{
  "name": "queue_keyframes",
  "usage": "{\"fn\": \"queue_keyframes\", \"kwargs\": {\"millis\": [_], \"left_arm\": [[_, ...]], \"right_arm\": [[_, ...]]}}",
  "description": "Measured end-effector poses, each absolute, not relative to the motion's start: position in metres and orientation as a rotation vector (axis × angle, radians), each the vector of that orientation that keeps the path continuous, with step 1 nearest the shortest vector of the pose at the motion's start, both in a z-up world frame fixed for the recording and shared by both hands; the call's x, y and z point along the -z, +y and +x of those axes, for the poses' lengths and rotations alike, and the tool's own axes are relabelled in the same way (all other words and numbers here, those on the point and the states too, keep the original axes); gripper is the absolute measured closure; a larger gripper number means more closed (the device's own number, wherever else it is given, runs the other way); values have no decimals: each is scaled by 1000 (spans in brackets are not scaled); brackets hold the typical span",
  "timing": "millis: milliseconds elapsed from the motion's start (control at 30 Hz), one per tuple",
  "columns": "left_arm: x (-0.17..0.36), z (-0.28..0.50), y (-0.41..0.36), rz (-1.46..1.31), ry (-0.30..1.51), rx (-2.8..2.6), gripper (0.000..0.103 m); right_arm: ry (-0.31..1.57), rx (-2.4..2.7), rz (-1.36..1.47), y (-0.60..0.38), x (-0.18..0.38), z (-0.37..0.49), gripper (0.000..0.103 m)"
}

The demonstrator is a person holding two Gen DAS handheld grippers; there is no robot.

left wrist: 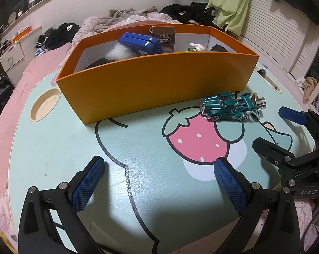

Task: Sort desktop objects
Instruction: 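Pull both grippers back from the box toward the teal toy car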

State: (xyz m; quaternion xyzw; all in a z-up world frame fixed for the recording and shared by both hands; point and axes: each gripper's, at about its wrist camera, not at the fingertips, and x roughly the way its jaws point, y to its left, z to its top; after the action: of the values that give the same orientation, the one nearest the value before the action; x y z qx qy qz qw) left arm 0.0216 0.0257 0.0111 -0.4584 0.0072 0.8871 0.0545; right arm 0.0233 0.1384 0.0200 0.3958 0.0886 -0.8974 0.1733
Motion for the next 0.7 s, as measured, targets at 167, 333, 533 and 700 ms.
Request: {"fn": "queue_keyframes", "kwargs": {"millis": [167,333,533,700], "left_arm": [[-12,20,25,-1393,22,-2694,0],[-12,20,26,-1393,21,-2694,0],[-12,20,26,-1393,21,-2694,0],[-12,20,26,-1393,21,-2694,0]], "right_arm": [[252,2546,1123,138,-20,23,0],[251,2545,1122,138,-20,23,0],[251,2545,1122,139,-20,23,0],[250,2545,1121,139,-20,23,0]]}}
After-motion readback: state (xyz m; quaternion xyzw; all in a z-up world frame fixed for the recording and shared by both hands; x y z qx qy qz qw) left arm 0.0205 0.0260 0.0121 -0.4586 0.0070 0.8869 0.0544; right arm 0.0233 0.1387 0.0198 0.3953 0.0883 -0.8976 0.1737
